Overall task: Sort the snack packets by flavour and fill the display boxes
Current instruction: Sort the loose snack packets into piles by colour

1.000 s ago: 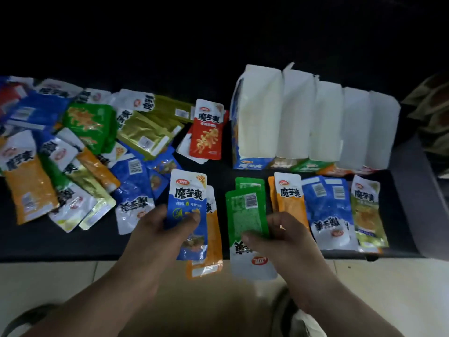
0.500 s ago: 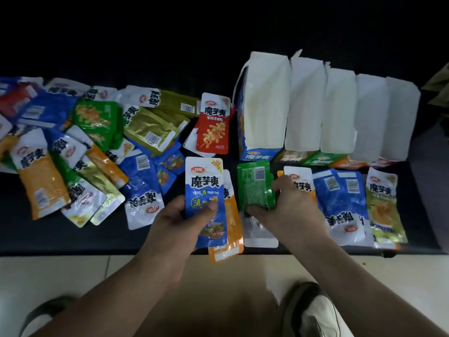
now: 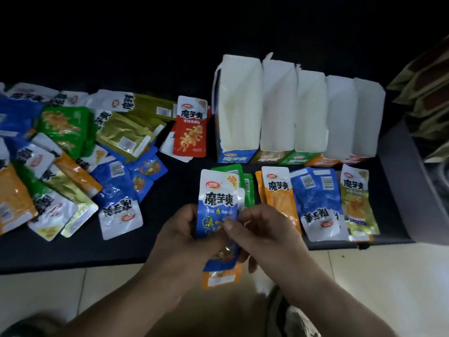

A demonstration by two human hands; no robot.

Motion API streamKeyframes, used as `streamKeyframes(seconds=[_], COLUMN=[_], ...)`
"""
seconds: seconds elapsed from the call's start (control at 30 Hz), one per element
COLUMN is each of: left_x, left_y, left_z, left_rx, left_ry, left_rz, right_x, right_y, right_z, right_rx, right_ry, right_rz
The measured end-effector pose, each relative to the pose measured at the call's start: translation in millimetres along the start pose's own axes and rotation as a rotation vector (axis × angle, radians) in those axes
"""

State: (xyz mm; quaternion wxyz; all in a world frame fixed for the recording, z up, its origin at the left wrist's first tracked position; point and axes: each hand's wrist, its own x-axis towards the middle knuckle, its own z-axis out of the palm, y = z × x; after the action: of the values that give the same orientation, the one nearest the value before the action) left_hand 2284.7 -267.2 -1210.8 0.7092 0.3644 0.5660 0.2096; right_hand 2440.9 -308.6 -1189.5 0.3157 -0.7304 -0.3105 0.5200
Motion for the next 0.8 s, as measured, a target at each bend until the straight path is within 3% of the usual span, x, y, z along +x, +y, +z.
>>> streamKeyframes(seconds=[0.23, 0.4, 0.53, 0.8], left_x=[6.2, 21.2, 24.0, 24.2], left_y=[22.2, 30.0, 24.5, 13.9], left_z=[51.7, 81.4, 92.8, 97.4], left_rx=[0.114, 0.14, 0.14, 0.132], left_ry=[-0.16, -0.072, -0.06, -0.007], left_rz=[0.052, 0.062, 0.057, 0.04], right_x=[0.9, 5.9, 12.3, 25.4], right_y=[11.0, 23.5, 42.1, 57.2], right_z=[-44.9, -93.8, -127.7, -146.8], right_rx=[0.262, 0.434, 0.345, 0.03], right_ry=[0.134, 0.375, 0.55, 0.583], right_rz=[0.017, 0.047, 0.011, -0.021])
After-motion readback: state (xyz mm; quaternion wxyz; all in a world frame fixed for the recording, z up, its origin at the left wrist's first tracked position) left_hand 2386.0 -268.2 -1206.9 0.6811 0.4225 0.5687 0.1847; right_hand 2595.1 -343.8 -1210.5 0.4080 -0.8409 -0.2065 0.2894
